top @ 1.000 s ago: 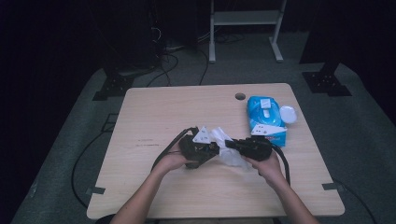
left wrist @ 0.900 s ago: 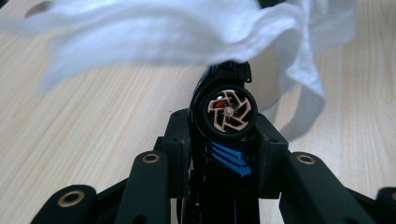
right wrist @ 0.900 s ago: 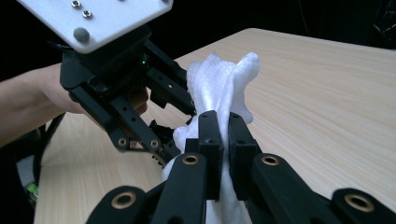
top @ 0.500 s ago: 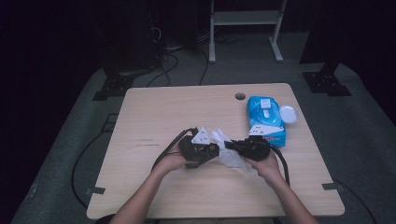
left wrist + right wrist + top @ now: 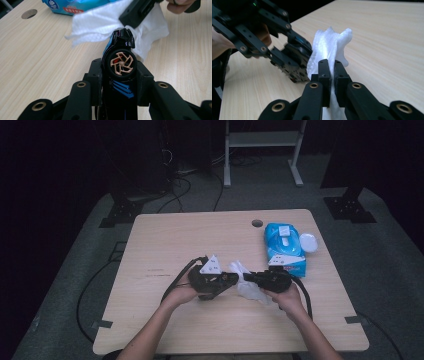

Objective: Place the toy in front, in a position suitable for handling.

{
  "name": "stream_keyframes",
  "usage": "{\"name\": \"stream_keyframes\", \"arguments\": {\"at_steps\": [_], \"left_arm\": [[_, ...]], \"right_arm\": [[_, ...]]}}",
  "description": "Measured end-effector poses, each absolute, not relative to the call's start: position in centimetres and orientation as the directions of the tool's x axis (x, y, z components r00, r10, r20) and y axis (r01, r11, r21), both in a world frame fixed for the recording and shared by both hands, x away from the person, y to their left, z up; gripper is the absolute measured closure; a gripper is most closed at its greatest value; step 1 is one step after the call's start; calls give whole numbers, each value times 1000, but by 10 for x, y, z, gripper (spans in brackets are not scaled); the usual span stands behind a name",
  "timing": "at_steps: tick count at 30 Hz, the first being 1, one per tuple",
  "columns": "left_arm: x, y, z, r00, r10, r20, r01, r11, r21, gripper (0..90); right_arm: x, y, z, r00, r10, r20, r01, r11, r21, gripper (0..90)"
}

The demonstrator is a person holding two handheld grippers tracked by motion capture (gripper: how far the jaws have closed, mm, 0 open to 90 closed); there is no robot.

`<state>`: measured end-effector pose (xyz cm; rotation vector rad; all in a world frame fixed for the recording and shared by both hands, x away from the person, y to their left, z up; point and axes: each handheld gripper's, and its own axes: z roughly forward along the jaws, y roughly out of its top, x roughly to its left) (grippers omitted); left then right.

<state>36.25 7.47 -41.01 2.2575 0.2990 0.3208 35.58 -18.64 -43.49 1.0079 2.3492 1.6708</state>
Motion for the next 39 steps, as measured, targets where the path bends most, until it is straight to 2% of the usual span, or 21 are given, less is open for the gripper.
{"name": "stream_keyframes", "arguments": {"at_steps": [6, 14, 23, 30, 35, 39], "left_arm": [[362, 74, -408, 939, 316, 132, 105, -633, 767, 647], [361, 74, -405, 940, 312, 136, 95, -624, 775, 647], [362, 74, -406, 941, 312, 129, 98, -618, 780, 647], [364, 72, -406, 943, 310, 121, 103, -617, 780, 646], [372, 66, -407, 945, 304, 122, 106, -635, 765, 647], [383, 59, -410, 947, 301, 113, 120, -657, 744, 647]], "right_arm": [[355, -182, -423, -801, 524, 288, 425, 159, 891, 862], [358, -187, -445, -771, 549, 323, 487, 181, 854, 862], [355, -187, -423, -796, 520, 308, 433, 134, 891, 862], [358, -189, -442, -772, 548, 323, 484, 177, 857, 862], [355, -192, -428, -786, 522, 332, 455, 125, 882, 862], [356, -201, -423, -778, 543, 317, 446, 122, 886, 862]]}}
